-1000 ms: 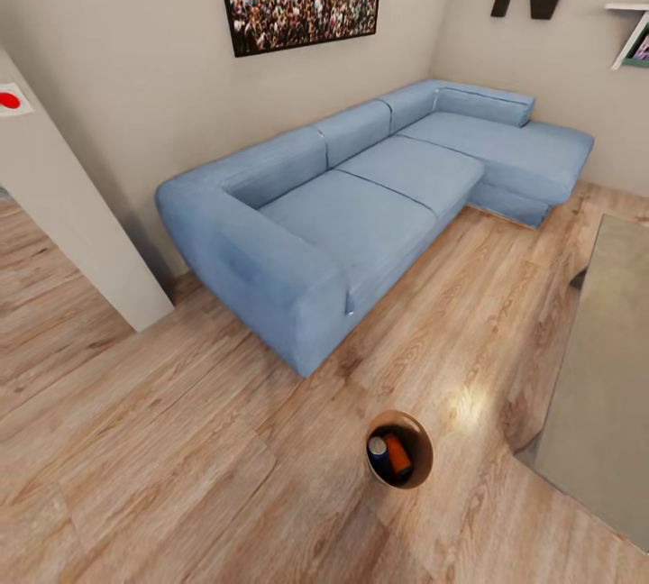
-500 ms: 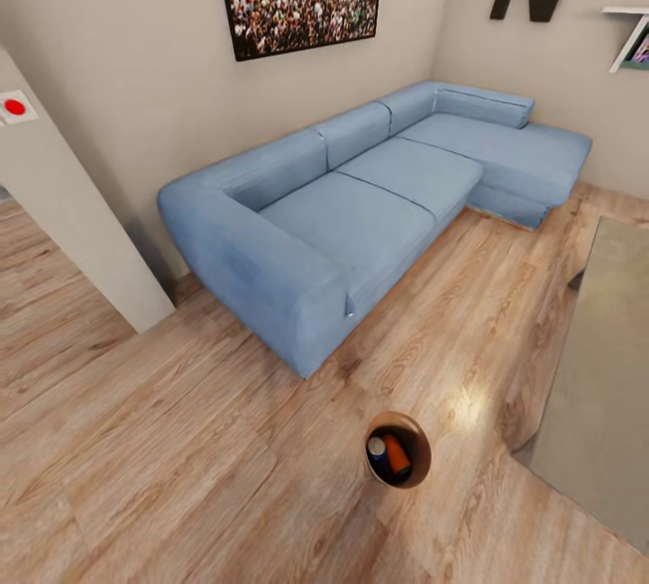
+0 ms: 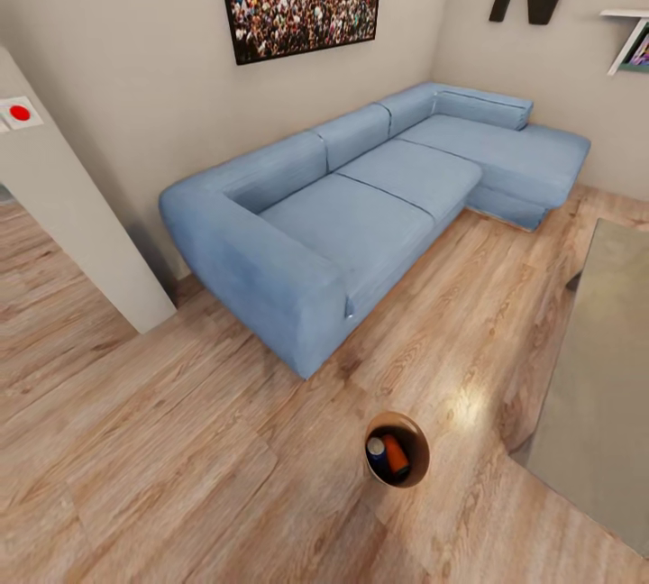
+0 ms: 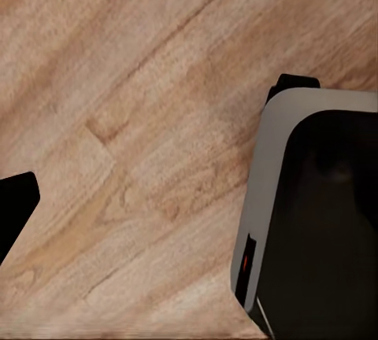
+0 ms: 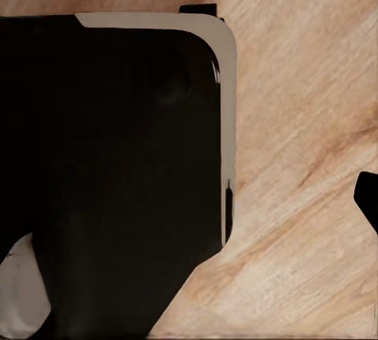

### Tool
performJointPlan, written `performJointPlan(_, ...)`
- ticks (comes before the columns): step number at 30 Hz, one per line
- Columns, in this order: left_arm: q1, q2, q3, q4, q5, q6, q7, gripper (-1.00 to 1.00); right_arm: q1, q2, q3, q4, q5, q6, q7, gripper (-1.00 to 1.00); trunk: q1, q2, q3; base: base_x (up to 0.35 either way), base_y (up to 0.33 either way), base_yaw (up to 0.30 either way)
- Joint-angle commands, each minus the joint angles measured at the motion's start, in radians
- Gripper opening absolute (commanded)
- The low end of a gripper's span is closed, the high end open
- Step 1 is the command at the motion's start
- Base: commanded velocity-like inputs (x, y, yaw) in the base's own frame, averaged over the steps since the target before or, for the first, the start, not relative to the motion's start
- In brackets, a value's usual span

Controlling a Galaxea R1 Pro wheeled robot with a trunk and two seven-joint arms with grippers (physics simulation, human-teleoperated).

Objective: Put the three can of soda from the living room inside the tash can in the kitchen.

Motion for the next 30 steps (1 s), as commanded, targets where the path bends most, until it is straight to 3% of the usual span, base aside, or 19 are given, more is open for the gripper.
performJointPlan(1, 0.0, 0.0, 0.0, 0.0, 0.0, 0.011, -0.001, 1.0, 0.0, 0.004, 0.004, 0.0, 0.007, 0.013, -0.002, 1.0, -0.004, 0.007, 0.003, 0.0, 0.0, 0.0)
performJointPlan(3, 0.0, 0.0, 0.0, 0.0, 0.0, 0.041, -0.01, 1.0, 0.0, 0.023, 0.017, -0.002, 0.03, 0.065, -0.006, 1.0, -0.012, 0.021, 0.01, 0.0, 0.0, 0.0)
performJointPlan(6, 0.0, 0.0, 0.0, 0.0, 0.0, 0.058, -0.03, 1.0, -0.001, 0.034, 0.025, -0.003, 0.044, 0.086, -0.008, 1.0, -0.023, 0.042, 0.019, 0.0, 0.0, 0.0)
performJointPlan(14, 0.0, 0.0, 0.0, 0.0, 0.0, 0.148, -0.071, 1.0, -0.001, 0.04, 0.031, -0.003, 0.062, 0.107, -0.009, 1.0, -0.054, 0.098, 0.044, 0.0, 0.0, 0.0)
performJointPlan(21, 0.0, 0.0, 0.0, 0.0, 0.0, 0.163, -0.077, 1.0, -0.001, 0.034, 0.028, -0.004, 0.06, 0.109, -0.009, 1.0, -0.081, 0.147, 0.066, 0.0, 0.0, 0.0)
performJointPlan(30, 0.001, -0.003, 0.0, -0.003, 0.006, 0.116, -0.069, 1.0, -0.002, 0.037, 0.019, -0.024, 0.053, 0.096, -0.028, 1.0, -0.081, 0.147, 0.066, 0.0, 0.0, 0.0)
